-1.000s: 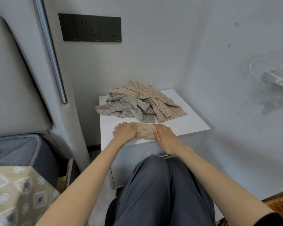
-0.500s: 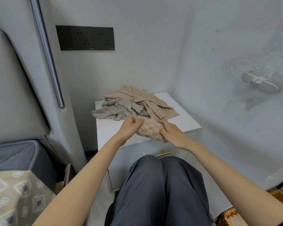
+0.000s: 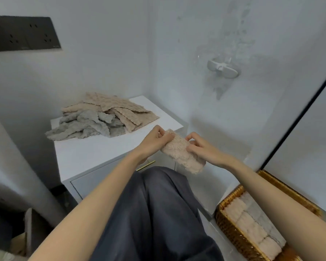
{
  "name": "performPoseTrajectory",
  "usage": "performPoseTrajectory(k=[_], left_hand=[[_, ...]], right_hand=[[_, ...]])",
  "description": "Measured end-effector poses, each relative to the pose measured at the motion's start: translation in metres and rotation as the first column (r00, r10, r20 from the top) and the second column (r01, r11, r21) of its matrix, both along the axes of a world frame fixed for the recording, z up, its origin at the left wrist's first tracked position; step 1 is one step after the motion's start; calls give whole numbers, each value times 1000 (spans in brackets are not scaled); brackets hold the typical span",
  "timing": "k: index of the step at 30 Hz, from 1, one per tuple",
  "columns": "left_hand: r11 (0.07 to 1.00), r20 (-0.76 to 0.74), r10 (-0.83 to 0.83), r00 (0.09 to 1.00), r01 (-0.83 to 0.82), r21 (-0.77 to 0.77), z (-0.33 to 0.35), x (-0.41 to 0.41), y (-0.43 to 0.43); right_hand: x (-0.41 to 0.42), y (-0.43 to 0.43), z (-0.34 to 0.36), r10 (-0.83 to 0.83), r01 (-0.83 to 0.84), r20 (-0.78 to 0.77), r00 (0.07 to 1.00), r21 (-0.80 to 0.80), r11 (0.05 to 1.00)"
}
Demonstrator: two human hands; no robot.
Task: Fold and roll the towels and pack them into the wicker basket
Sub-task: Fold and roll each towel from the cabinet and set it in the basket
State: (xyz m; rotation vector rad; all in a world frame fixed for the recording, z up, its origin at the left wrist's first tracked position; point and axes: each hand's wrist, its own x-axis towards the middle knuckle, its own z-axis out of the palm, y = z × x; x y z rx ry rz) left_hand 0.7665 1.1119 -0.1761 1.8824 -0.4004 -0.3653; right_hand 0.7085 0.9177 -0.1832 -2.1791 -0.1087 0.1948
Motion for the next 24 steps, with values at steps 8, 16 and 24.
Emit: performPoseTrajectory(k=[8,16,24], left_hand=[[985,-43,-150,988,153,78,-44,-29,-85],[952,-105,-278,955,288,106,-100,-56,-153],[924,-206,-307,929,343,170,-158,-62,-183]], right_hand=[[-57,-70,-51,-200,203,-64,978,42,978],[-117,-122,-117,-491,489,53,869,45,871],[-159,-177,-220,-817,833,-166,553,95,545]])
